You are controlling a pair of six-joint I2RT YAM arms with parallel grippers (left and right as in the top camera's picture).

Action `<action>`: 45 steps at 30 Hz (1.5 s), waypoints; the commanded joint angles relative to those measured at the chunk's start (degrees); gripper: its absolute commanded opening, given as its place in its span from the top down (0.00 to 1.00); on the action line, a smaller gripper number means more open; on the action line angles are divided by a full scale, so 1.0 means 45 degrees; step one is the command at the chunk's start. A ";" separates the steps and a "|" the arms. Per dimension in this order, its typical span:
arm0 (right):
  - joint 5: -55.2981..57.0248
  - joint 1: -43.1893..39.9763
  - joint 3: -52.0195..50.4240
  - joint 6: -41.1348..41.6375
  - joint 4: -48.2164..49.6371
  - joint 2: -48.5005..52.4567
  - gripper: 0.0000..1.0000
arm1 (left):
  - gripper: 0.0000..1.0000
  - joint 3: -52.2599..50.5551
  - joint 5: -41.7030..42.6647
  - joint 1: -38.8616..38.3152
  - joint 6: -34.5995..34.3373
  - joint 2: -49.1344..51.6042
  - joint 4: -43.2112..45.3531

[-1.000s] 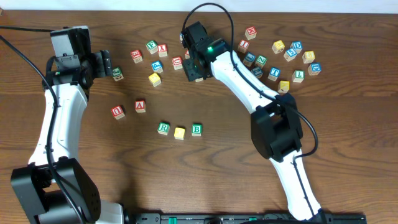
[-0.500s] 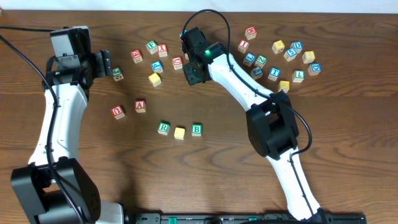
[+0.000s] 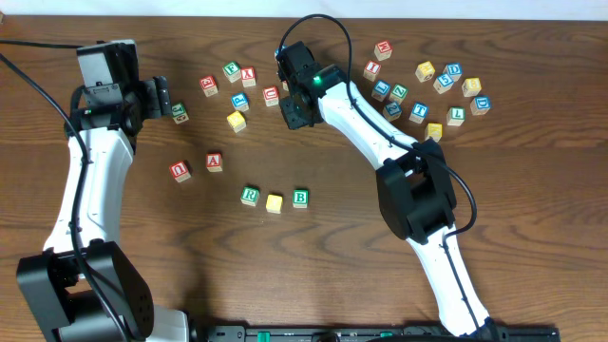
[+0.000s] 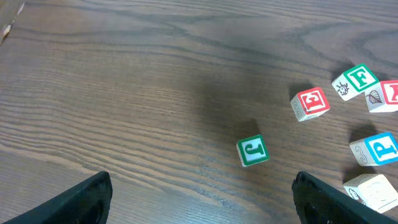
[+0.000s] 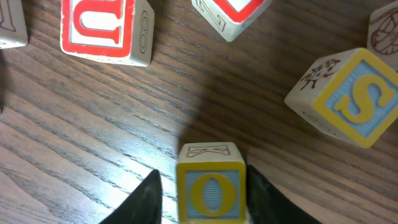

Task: Spell out ROBOT
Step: 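Lower the right gripper around the yellow O block and close, then lift the yellow O block out of the pile with the right gripper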

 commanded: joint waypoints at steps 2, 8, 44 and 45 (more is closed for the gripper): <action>-0.0058 0.0087 -0.0005 0.0029 0.0024 0.0078 0.68 | 0.09 -0.0063 -0.0029 0.0063 0.0083 0.0146 -0.0015; -0.0058 0.0087 -0.0005 0.0029 0.0024 0.0078 0.69 | 0.09 -0.0063 -0.0034 0.0063 0.0083 0.0146 -0.0015; 0.0034 0.0087 0.0136 -0.0121 0.0248 0.0049 0.83 | 0.09 -0.0063 -0.0034 0.0063 0.0083 0.0146 -0.0010; 0.0034 0.0087 0.0204 -0.0126 0.0233 0.0049 0.83 | 0.09 -0.0063 -0.0034 0.0063 0.0083 0.0146 -0.0010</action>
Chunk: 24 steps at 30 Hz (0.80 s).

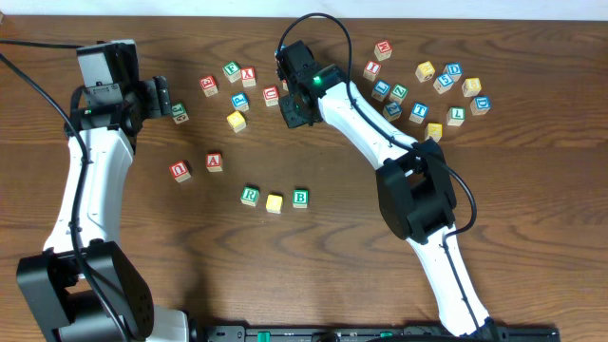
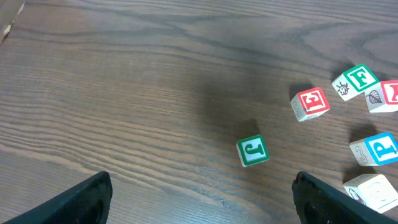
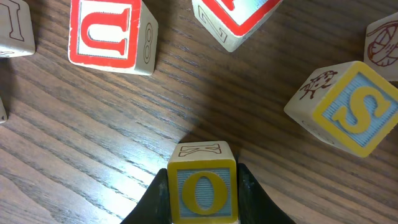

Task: Spell out ROBOT
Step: 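Lift the yellow O block out of the pile with the right gripper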

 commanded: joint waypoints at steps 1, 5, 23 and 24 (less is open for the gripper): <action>0.0029 0.0087 0.0277 -0.0107 -0.0019 0.0024 0.83 | 0.09 -0.0063 -0.0034 0.0063 0.0083 0.0146 -0.0010; 0.0141 0.0073 0.0704 -0.0238 -0.0151 -0.0165 0.83 | 0.09 -0.0063 -0.0034 0.0063 0.0083 0.0146 -0.0010; 0.1831 0.0233 0.5197 -0.0529 -0.4260 -0.0457 0.99 | 0.09 -0.0063 -0.0034 0.0063 0.0083 0.0151 -0.0015; 0.2084 0.0311 0.5416 -0.0529 -0.4561 -0.0457 0.99 | 0.09 -0.0063 -0.0034 0.0063 0.0083 0.0155 -0.0010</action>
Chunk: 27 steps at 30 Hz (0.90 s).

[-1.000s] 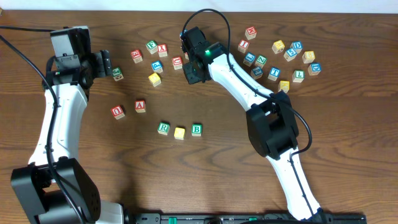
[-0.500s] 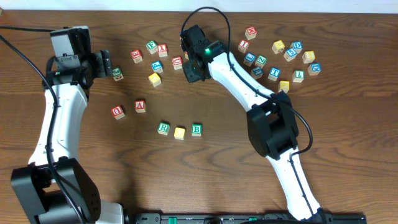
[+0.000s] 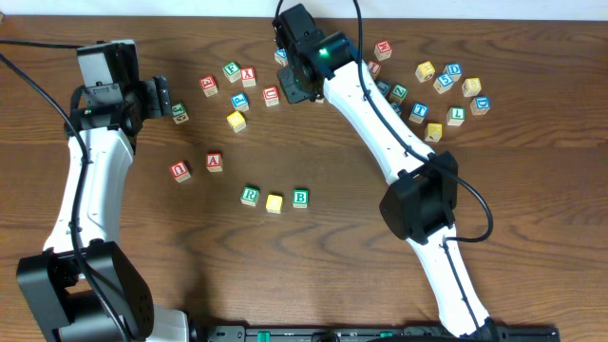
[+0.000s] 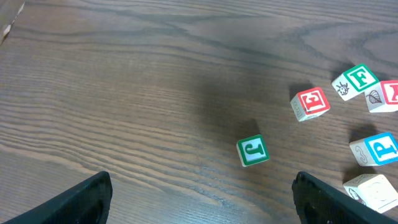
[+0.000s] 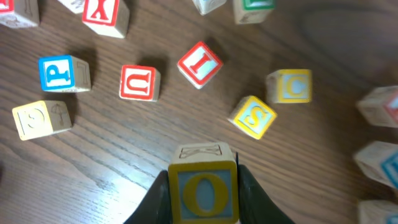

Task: Spell out ROBOT
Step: 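Lift the yellow O block out of the pile with the right gripper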

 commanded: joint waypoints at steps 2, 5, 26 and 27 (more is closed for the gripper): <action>0.1307 0.0432 0.1054 -0.0185 -0.0899 -0.0461 0.99 | 0.09 -0.0063 -0.0034 0.0063 0.0083 0.0180 -0.0010; 0.1622 0.0695 0.1326 -0.0185 -0.1341 -0.0641 0.99 | 0.09 -0.0063 -0.0034 0.0063 0.0083 0.0311 -0.0005; 0.1311 0.0869 0.0996 0.1642 -0.2637 -0.1302 0.99 | 0.09 -0.0058 -0.0039 0.0121 0.0083 0.1078 0.0092; 0.1370 0.0869 0.0962 0.1647 -0.2608 -0.1302 0.99 | 0.09 -0.0058 -0.0039 0.0146 0.0083 0.1078 0.0092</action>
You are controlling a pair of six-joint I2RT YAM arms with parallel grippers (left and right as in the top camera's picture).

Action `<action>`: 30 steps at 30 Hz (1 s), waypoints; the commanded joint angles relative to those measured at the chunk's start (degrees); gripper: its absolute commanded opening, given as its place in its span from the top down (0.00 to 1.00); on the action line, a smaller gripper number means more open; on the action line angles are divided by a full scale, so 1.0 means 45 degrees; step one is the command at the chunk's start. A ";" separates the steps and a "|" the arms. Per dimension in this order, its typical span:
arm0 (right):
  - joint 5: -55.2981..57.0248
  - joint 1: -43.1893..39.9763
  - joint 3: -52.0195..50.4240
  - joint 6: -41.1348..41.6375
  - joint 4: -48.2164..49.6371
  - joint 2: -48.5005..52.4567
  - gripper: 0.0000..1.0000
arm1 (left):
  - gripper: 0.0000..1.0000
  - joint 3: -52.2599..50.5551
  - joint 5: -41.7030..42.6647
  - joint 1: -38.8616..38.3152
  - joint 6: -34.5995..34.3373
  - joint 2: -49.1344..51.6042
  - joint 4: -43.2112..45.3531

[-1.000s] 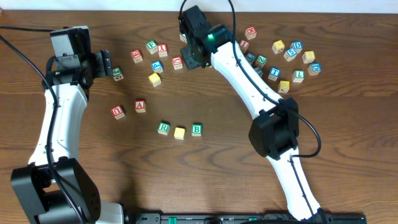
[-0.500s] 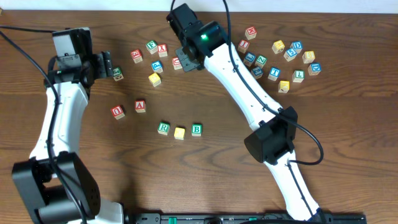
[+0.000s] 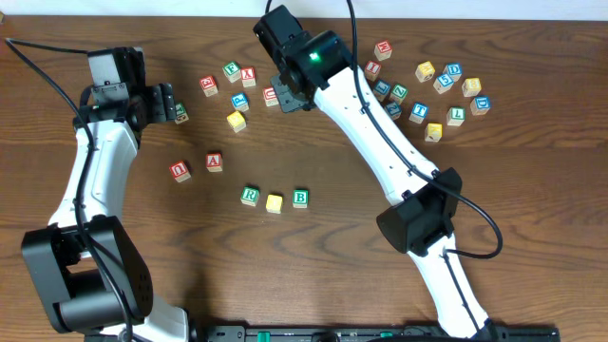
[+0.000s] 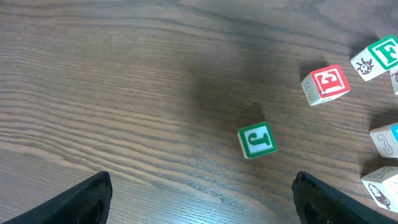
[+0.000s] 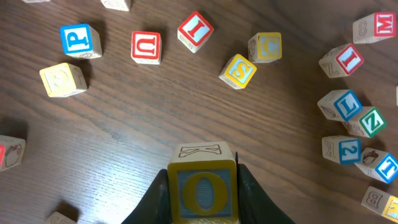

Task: Spell out ROBOT
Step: 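Lift the yellow O block out of the pile with the right gripper, then carry the yellow O block toward the right of the green B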

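Observation:
My right gripper [image 5: 202, 193] is shut on a yellow-and-blue O block [image 5: 202, 190] and holds it high above the table. In the overhead view the right gripper [image 3: 290, 90] hangs over the back middle, beside a red block. A green R block [image 3: 250, 196], a yellow block [image 3: 275, 202] and a green B block [image 3: 300, 198] lie in a row at the front middle. My left gripper [image 4: 199, 199] is open over bare wood at the back left, with a green J block [image 4: 257, 140] just ahead of it.
Loose letter blocks lie at the back left, among them a red E [image 4: 326, 84] and a blue P [image 5: 79, 39]. A red U [image 3: 180, 171] and a red A [image 3: 214, 161] sit left of the row. Several more blocks [image 3: 446, 81] cluster at the back right.
My right gripper has risen further with the O block and now sits a little more to the left. The left gripper has shifted slightly, so the J block lies higher in its view.
First my right gripper stood open around the O block on the table among the back blocks. Then it was shut on the block. Then it held the block clear of the table, and now holds it higher still. The left gripper stayed open throughout.

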 commanded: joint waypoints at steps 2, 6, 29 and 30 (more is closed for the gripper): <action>0.0053 -0.0112 -0.0039 0.0369 0.0000 -0.0432 0.99 | 0.09 -0.0058 -0.0039 0.0253 0.0083 0.0005 0.0112; 0.0068 -0.0257 -0.0039 0.0452 -0.0010 -0.0466 0.99 | 0.09 -0.0058 -0.0029 0.0452 0.0078 0.0005 0.0214; 0.0112 -0.0413 -0.0257 0.0573 -0.0044 -0.0865 0.98 | 0.09 -0.0058 -0.0029 0.0529 0.0078 0.0005 0.0253; 0.0131 -0.0452 -0.0607 0.0627 0.0092 -0.1083 0.97 | 0.09 -0.0058 -0.0029 0.0529 0.0078 0.0005 0.0248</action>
